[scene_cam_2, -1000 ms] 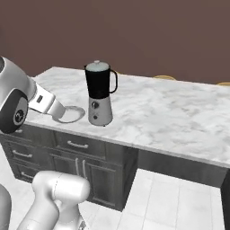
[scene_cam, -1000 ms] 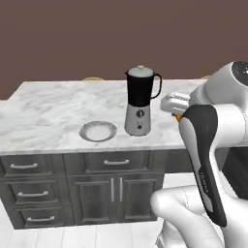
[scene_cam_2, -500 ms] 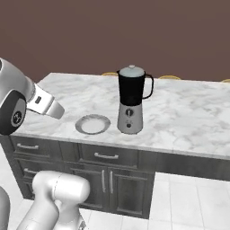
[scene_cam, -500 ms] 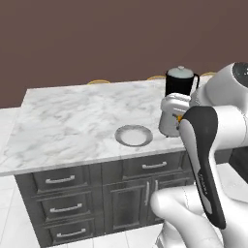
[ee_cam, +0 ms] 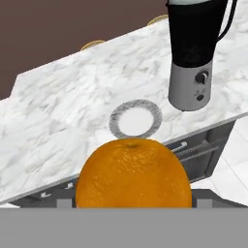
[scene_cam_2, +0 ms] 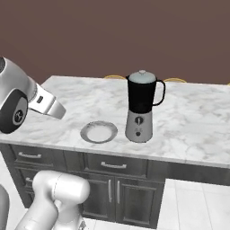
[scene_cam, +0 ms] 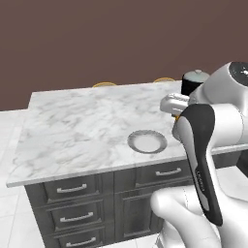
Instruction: Pick the two oranges from the fridge and place them on the plate next to the blender to make a fruit smoothie.
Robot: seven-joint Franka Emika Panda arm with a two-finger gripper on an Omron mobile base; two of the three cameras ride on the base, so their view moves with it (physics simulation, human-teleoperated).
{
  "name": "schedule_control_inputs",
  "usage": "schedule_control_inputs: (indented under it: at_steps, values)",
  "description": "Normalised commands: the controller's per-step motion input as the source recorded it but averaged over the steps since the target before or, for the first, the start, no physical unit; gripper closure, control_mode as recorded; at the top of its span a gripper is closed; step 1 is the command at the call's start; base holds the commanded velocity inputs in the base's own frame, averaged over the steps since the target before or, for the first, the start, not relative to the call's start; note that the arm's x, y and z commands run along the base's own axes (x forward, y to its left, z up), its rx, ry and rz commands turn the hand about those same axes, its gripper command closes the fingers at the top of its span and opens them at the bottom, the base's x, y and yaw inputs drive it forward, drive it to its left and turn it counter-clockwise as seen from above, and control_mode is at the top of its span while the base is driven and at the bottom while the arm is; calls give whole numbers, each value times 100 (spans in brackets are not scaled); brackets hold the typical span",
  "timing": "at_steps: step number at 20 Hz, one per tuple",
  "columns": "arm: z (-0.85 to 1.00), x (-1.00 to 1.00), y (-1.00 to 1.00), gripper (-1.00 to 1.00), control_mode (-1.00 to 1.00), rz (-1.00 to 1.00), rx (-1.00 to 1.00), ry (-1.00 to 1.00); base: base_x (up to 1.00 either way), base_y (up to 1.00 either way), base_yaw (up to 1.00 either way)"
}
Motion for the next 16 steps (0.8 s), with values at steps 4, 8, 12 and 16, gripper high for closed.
schedule_control_inputs:
  at_steps: [4,8,12,16]
  values:
    - [-81,32,-18,100,-100,0,-4,22,0,0,0]
    - [-50,68,0,100,-100,0,-12,21,0,0,0]
    - [-37,71,0,100,-100,0,-14,18,0,0,0]
    - [-41,59,0,100,-100,0,-9,7,0,0,0]
